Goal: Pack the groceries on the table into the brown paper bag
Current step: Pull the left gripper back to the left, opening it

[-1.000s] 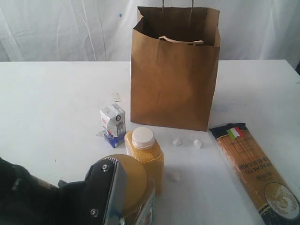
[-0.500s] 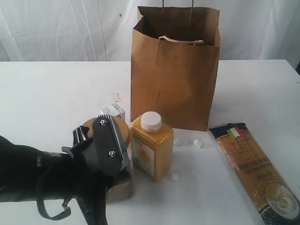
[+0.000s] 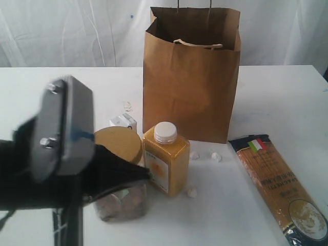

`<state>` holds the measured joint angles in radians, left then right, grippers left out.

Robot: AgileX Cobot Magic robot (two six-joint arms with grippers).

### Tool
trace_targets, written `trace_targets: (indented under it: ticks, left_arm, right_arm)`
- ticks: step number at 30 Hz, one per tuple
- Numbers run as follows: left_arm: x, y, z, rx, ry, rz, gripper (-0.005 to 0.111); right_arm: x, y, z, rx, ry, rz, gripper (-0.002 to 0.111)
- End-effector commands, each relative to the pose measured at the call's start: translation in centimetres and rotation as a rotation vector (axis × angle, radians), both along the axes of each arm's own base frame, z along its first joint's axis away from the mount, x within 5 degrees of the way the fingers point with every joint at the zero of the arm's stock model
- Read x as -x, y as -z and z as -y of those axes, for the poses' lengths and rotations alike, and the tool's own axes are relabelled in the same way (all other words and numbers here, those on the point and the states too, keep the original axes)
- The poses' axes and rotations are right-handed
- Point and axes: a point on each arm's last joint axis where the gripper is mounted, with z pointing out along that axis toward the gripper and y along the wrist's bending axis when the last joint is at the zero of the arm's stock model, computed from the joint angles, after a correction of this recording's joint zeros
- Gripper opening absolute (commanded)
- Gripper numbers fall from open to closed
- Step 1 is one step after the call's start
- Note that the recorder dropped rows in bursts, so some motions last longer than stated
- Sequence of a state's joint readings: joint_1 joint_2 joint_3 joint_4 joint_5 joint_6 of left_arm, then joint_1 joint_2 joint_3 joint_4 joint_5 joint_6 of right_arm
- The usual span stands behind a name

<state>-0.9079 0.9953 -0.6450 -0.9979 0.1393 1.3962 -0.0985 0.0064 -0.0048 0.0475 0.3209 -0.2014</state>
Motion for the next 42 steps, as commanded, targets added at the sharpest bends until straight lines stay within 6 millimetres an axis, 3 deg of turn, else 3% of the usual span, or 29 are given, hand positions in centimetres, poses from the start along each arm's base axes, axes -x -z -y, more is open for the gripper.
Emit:
trace_targets:
  ticks: [1, 5, 8, 13, 19, 22, 27, 29, 31, 34, 36, 39, 41, 42]
  left_arm:
    - [0.9, -1.1, -2.6, 0.039, -0.045, 0.106, 0.0]
    - [-0.3, 1.7, -4.7, 0.014, -0.229, 0.06, 0.0]
    - [-1.2, 4.0, -6.4, 0.092, -0.461, -0.189, 0.0]
    - [-3.2, 4.1, -9.1, 0.28, -0.775, -0.502, 0.0]
    - [-4.4, 6.3, -9.9, 0.223, -0.846, -0.818, 0.0]
    - [-5.2, 7.3, -10.3, 0.195, -0.883, -0.886, 0.0]
    - [-9.0, 7.5, -13.0, 0.117, -1.009, -0.931, 0.0]
    - [-10.8, 7.4, -14.0, 0.039, -0.966, -1.017, 0.0]
    - [-11.9, 6.4, -13.2, -0.084, -0.679, -0.898, 0.0]
    - [-10.6, 7.3, -12.7, -0.282, -0.326, -0.647, 0.0]
    - [-9.7, 8.3, -13.1, -0.39, -0.211, -0.58, 0.001]
    - [-8.9, 9.2, -12.8, -0.381, -0.139, -0.549, 0.03]
    - [-8.9, 9.3, -12.2, -0.27, -0.189, -0.582, 0.079]
    - [-9.0, 9.3, -12.0, -0.218, -0.222, -0.593, 0.098]
  right_arm:
    - [0.0, 0.0, 0.0, 0.005, 0.005, 0.01, 0.0]
    - [0.0, 0.0, 0.0, 0.005, 0.005, 0.01, 0.0]
    - [0.0, 0.0, 0.0, 0.005, 0.005, 0.01, 0.0]
    - [0.0, 0.0, 0.0, 0.005, 0.005, 0.01, 0.0]
    - [0.0, 0.0, 0.0, 0.005, 0.005, 0.01, 0.0]
    - [0.0, 0.0, 0.0, 0.005, 0.005, 0.01, 0.0]
    - [0.0, 0.0, 0.0, 0.005, 0.005, 0.01, 0.0]
    - [0.0, 0.0, 0.0, 0.005, 0.005, 0.01, 0.0]
    - [0.0, 0.0, 0.0, 0.005, 0.005, 0.01, 0.0]
    - [0.0, 0.0, 0.0, 0.005, 0.005, 0.01, 0.0]
    - [0.0, 0.0, 0.0, 0.005, 0.005, 0.01, 0.0]
    - [0.0, 0.0, 0.0, 0.005, 0.005, 0.01, 0.0]
    - [0.0, 0.0, 0.0, 0.005, 0.005, 0.01, 0.0]
    - [0.0, 0.0, 0.0, 0.005, 0.005, 0.01, 0.0]
